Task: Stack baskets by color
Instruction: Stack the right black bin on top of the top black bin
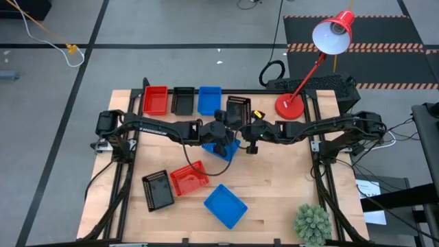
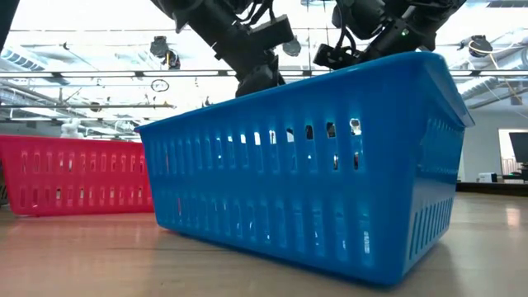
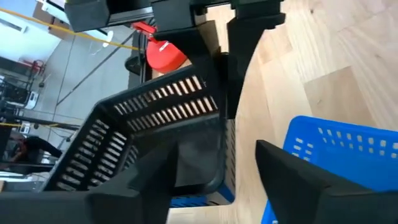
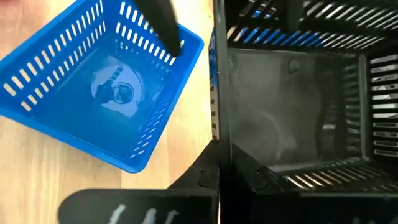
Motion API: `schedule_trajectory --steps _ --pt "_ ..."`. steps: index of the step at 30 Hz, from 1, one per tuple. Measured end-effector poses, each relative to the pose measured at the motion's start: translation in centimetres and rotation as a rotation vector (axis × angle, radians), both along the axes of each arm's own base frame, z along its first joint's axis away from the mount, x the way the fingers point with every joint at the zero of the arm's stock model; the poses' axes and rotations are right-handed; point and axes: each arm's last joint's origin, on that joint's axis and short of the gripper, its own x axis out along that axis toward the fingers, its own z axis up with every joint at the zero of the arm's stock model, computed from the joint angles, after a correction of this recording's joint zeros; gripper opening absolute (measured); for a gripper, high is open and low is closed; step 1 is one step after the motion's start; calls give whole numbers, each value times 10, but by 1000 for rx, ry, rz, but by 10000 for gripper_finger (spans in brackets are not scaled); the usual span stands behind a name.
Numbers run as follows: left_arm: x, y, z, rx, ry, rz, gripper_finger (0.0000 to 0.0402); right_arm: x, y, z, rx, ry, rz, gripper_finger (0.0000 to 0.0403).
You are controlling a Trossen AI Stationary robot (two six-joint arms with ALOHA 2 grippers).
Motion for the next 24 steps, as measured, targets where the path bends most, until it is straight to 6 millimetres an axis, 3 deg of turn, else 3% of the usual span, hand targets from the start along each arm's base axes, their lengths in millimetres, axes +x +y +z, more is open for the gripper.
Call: schedule_trajectory --steps 7,11,24 --pt "2 -3 -3 43 25 -30 138 0 0 0 0 1 1 2" --pt "5 -5 -12 63 61 -48 124 -1 0 -2 2 12 1 2" --pt "4 -7 -24 80 137 -22 214 0 0 -1 2 9 0 2"
